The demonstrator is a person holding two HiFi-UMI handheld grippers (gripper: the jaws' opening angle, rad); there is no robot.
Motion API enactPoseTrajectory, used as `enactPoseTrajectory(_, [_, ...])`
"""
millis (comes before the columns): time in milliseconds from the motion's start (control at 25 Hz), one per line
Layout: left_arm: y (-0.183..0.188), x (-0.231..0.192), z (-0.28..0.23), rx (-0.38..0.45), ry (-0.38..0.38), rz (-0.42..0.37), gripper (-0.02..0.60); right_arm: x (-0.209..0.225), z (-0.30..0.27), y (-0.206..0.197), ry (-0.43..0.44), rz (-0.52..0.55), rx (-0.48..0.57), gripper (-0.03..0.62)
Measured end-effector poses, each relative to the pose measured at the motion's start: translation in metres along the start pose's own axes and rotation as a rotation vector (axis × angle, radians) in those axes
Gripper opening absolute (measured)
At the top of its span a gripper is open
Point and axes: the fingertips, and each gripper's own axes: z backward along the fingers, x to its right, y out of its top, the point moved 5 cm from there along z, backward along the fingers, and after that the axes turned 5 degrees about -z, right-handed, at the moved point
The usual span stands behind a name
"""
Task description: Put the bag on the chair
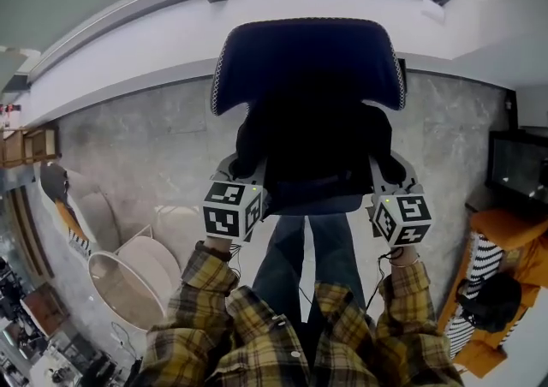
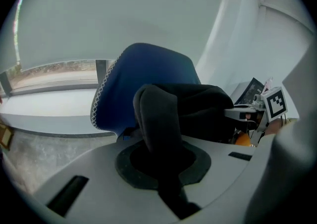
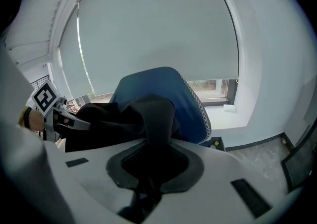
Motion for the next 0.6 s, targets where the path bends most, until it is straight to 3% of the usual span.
enactPoseTrajectory(600, [-0.062, -0.033, -0.083, -0.128, 0.016, 0.089, 0.043, 0.019, -0.073, -0.06, -0.002, 0.057, -0.114, 0.055])
